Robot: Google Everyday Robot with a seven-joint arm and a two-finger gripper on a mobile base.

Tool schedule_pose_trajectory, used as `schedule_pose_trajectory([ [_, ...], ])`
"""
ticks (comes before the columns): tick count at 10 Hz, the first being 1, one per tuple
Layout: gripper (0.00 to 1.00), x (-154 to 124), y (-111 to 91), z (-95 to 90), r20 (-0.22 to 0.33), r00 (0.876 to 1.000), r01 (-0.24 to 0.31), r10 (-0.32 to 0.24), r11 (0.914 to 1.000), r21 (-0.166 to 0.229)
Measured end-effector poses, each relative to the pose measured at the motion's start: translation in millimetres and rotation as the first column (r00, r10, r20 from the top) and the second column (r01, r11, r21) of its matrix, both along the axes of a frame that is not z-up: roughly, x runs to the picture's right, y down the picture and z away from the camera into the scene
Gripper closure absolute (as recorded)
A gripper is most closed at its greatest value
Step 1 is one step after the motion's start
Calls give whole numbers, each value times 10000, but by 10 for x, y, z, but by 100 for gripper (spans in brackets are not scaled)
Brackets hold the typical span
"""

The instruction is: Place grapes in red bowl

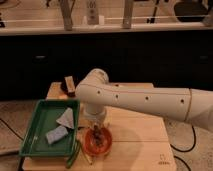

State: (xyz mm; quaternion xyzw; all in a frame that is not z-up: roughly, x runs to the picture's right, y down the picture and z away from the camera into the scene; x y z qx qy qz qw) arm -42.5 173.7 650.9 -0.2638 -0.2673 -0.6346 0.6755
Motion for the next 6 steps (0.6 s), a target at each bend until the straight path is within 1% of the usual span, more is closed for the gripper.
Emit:
schedule_pose_trajectory([
  [6,100,41,15,17,15,10000,-20,20,10000,-73],
])
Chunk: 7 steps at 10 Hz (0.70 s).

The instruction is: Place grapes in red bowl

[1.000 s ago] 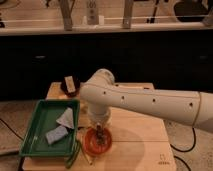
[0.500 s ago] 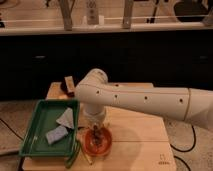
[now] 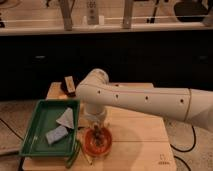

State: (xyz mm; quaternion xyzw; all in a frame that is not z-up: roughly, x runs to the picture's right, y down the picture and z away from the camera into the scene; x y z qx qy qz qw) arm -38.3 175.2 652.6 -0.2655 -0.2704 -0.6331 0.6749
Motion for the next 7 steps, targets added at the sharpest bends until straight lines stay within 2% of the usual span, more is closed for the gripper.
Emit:
schedule_pose_trajectory([
  [3,98,22,-5,3,12,10000,-70,70,10000,7],
  [4,93,25,-10,7,11,9999,-102,102,9999,-14],
  [7,61,42,-3,11,26,9999,-106,107,9999,-112],
])
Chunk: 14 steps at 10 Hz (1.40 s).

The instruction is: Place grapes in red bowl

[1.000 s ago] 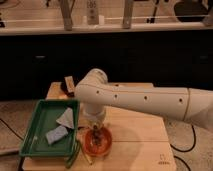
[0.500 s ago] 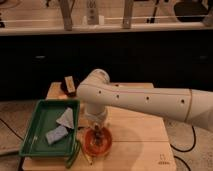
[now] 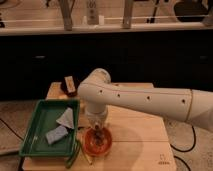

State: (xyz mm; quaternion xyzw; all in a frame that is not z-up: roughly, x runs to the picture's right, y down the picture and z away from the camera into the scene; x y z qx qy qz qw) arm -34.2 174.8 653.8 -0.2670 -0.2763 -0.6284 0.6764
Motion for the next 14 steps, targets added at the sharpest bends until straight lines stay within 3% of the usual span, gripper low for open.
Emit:
schedule_pose_trajectory([
  [4,23,41,-8,13,25,9999,-97,97,9999,-56],
  [14,20,68,-177,98,356,9977,-561,570,9981,-262],
])
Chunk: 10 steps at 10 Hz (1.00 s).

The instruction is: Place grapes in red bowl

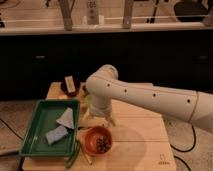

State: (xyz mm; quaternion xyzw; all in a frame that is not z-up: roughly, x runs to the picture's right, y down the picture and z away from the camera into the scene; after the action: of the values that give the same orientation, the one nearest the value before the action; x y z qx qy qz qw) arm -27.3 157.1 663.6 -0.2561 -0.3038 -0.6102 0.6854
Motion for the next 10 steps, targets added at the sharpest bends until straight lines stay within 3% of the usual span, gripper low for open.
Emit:
schedule_pose_trajectory([
  [5,20,-127,-100,82,234,9997,-104,111,9996,-278],
  [10,20,-119,-97,85,223,9997,-104,110,9995,-285],
])
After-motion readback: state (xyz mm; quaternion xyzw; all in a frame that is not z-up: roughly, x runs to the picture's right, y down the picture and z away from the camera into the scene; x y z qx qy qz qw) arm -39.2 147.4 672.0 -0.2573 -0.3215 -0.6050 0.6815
